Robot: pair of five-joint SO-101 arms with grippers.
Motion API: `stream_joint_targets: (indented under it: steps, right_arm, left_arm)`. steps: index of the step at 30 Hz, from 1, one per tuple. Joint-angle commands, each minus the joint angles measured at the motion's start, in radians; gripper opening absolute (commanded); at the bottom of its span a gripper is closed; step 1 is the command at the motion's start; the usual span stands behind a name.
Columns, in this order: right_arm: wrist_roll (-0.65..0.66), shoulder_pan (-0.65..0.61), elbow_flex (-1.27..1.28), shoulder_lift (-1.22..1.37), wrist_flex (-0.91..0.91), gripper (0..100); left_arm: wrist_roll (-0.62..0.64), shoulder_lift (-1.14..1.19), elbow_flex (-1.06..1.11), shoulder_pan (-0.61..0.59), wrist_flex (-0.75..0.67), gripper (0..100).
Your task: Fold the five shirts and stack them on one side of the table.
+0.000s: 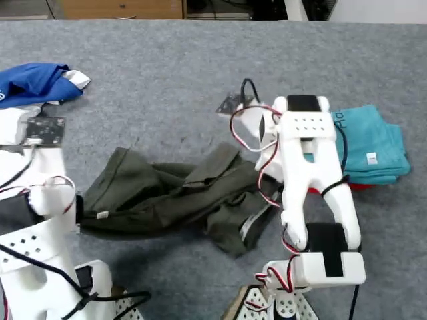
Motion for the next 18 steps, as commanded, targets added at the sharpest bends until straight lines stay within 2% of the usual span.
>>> stream_joint_targets:
  steps: [1,5,10,18]
  right_arm:
    - [-0.052,0.012,-0.180,0.044,0.032,8.4]
    - [-0.052,-0.042,-0.386,0.213,0.109,1.8]
    - [-0.072,-0.131,-0.581,0.450,0.127,1.3]
    - [-0.086,-0.163,-0.696,0.725,0.121,1.2]
  left_arm:
    - [0.000,-0.005,0.002,0.040,0.002,2]
    - [0.000,-0.005,0.002,0.040,0.002,2]
    - [0.000,-0.005,0.002,0.038,0.002,2]
    - [0.011,-0.005,0.003,0.035,0.002,2]
